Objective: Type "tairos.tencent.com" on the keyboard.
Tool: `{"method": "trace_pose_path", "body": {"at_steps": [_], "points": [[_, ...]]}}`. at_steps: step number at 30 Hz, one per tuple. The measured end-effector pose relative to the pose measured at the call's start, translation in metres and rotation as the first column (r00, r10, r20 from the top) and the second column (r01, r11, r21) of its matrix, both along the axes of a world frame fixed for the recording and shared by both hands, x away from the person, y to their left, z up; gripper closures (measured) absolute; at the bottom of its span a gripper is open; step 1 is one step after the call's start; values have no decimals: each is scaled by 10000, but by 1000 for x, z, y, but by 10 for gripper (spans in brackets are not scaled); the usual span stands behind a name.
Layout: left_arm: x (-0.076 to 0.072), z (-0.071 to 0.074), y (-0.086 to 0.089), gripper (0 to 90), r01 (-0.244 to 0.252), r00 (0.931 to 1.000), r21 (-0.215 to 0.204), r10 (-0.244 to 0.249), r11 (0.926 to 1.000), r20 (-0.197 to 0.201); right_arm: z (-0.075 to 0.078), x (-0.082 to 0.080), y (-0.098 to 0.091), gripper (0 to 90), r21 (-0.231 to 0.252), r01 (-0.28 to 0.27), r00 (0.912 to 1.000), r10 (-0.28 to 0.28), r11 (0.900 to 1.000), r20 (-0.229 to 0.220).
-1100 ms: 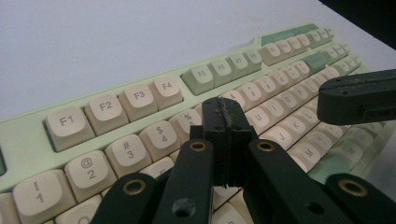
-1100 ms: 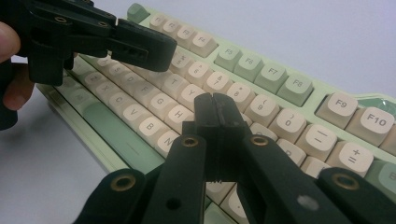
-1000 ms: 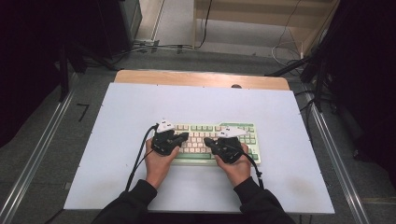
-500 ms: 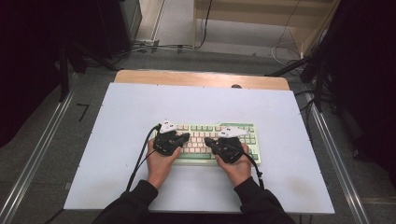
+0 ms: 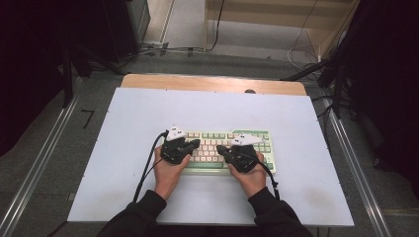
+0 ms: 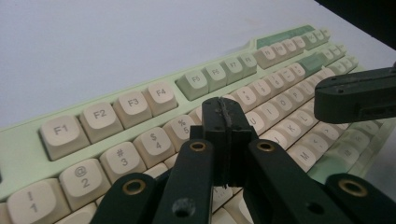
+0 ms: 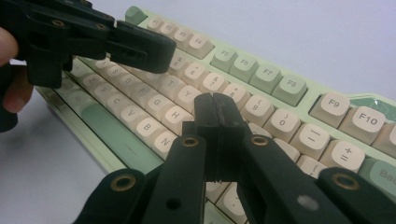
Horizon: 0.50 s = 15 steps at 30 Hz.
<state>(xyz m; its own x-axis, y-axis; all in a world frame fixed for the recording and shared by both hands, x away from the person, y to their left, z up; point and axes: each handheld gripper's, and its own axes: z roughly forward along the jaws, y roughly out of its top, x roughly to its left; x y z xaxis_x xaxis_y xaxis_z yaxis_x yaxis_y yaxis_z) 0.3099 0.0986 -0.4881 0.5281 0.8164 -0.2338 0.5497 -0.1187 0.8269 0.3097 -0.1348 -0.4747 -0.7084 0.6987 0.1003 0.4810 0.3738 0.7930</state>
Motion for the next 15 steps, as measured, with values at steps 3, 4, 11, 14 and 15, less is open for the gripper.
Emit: {"method": "trace_pose_path", "body": {"at_steps": [3,4,11,14,15], "points": [[-1,0,3,900,-37,10000,53,37,10000,4,0,0,0,876,1,-20,10000,20,10000,5],[-1,0,4,900,-43,10000,54,43,10000,-6,0,0,-1,876,-3,-18,10000,18,10000,10],[-4,1,9,900,-113,9999,33,113,9999,16,0,0,-2,876,-10,9,10000,-9,10000,2],[-5,0,11,900,-125,9999,-59,125,9999,-54,1,0,-2,876,-5,17,10000,-17,10000,16],[-6,0,12,900,-121,9999,-40,121,9999,-46,1,-1,-3,876,2,13,10000,-13,10000,14]]}}
